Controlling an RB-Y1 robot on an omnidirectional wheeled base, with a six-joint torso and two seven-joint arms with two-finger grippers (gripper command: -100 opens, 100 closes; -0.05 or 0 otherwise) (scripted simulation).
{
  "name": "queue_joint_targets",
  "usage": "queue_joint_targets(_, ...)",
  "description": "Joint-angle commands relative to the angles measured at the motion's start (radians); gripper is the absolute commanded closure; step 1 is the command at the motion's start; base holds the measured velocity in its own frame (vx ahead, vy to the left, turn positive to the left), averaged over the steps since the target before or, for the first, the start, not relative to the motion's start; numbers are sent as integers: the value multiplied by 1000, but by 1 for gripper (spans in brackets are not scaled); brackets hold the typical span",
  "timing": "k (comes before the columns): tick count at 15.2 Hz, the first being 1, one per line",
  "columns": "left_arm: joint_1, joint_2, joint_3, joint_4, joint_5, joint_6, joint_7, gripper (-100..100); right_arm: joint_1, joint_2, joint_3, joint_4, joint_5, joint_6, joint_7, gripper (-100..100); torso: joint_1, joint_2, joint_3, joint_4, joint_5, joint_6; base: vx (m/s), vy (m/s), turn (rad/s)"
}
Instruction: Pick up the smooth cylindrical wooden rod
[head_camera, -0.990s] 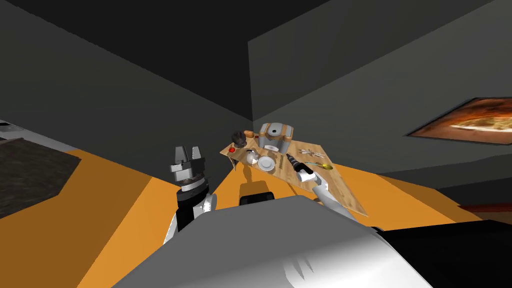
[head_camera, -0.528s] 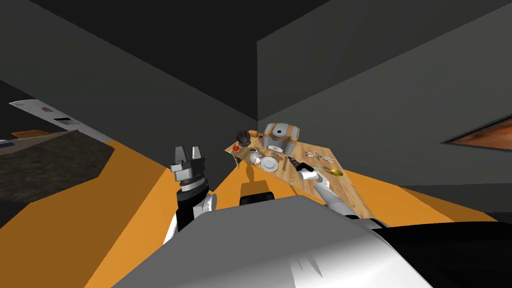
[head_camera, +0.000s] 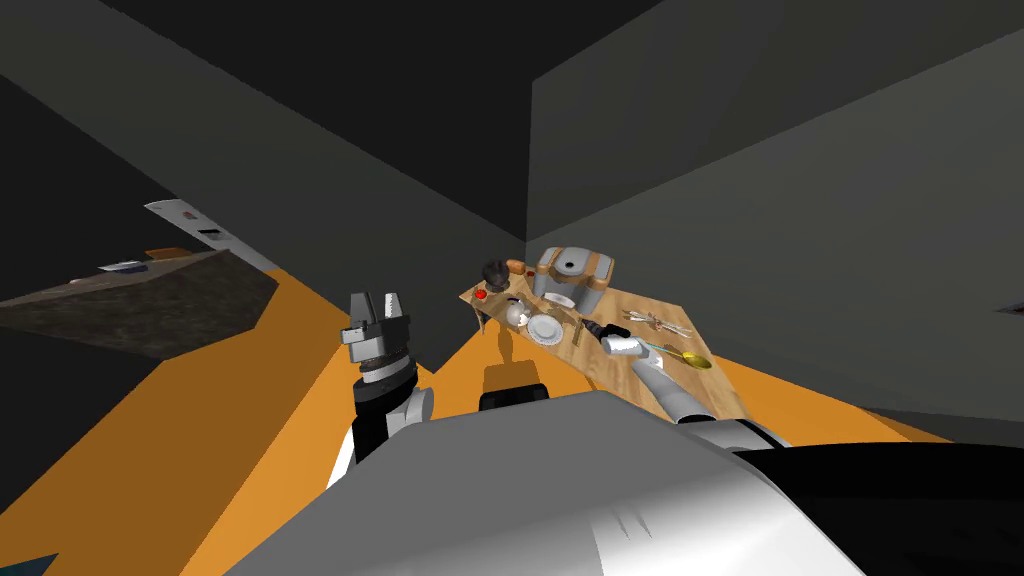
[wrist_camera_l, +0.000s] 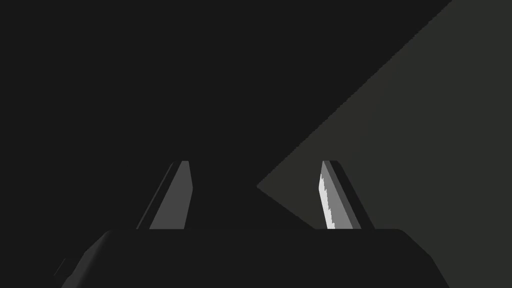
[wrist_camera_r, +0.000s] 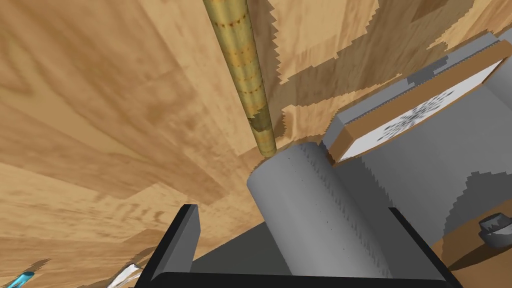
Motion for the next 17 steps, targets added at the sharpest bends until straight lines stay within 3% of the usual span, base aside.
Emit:
queue_joint_targets(1,0,0,0,0,0,0,0,0,-16,-13,0,50,-17,38,29,-100,0,0,0,0,0,0,-3,-11,216)
queue_joint_targets(2,0,0,0,0,0,0,0,0,-40,-33,0,78,-42,67,64,-100,0,0,0,0,0,0,-5,-12,275)
queue_joint_targets(7,0,0,0,0,0,0,0,0,-63,-52,0,159,-65,134,98,-100,0,0,0,0,0,0,-2,-12,158)
queue_joint_targets(8,0,0,0,0,0,0,0,0,-86,-71,0,198,-88,171,131,-100,0,0,0,0,0,1,-1,-6,196)
queue_joint_targets(10,0,0,0,0,0,0,0,0,-86,-71,0,211,-88,180,131,-100,0,0,0,0,0,0,1,-11,139)
queue_joint_targets(11,0,0,0,0,0,0,0,0,-108,-88,0,252,-111,217,163,-100,0,0,0,0,0,1,1,-8,185)
queue_joint_targets(13,0,0,0,0,0,0,0,0,-108,-88,0,262,-111,225,163,-100,0,0,0,0,0,1,1,-12,140)
queue_joint_targets(14,0,0,0,0,0,0,0,0,-129,-104,0,311,-132,261,194,-100,0,0,0,0,0,1,0,-8,188)
queue_joint_targets(16,0,0,0,0,0,0,0,0,-129,-104,0,311,-132,269,194,-100,0,0,0,0,0,0,0,-12,130)
queue_joint_targets(17,0,0,0,0,0,0,0,0,-149,-120,0,358,-153,304,224,-100,0,0,0,0,0,1,1,-8,151)
